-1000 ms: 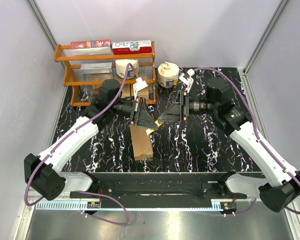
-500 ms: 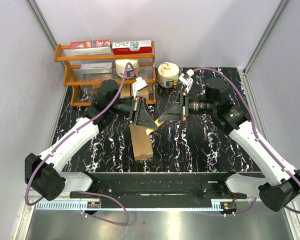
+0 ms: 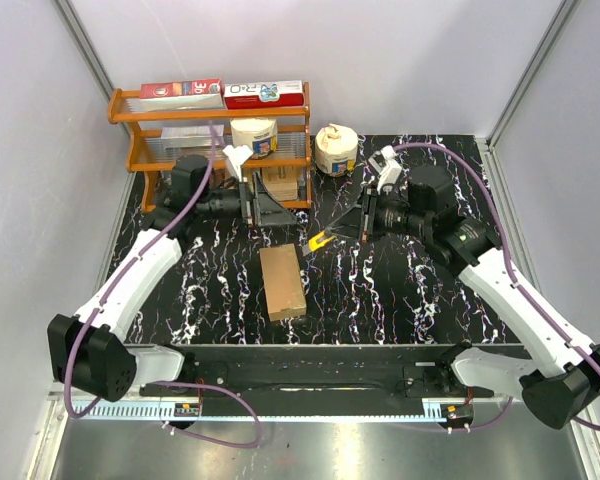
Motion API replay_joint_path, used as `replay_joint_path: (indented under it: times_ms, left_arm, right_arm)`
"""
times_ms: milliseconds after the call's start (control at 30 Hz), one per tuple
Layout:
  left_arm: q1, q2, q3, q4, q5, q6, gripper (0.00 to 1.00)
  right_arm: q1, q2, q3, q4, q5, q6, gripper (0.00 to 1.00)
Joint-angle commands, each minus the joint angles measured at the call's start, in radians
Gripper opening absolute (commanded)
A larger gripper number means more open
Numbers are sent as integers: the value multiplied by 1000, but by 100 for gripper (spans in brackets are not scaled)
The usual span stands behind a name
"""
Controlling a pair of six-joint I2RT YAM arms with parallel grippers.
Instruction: Unpack the express box
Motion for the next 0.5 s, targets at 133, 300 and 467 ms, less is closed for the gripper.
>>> replay_joint_path:
  times_ms: [133,300,467]
  left_arm:
    - [66,63,-76,-511,-714,112,85]
    - [66,57,-232,-393,-720,42,84]
    - [63,32,-333,-315,-768,26,85]
  right_arm:
    - [127,-40,-157,67,573,-65,0]
    - [278,51,-177,84,841,-27,0]
    - [330,91,-230,187,981,3,0]
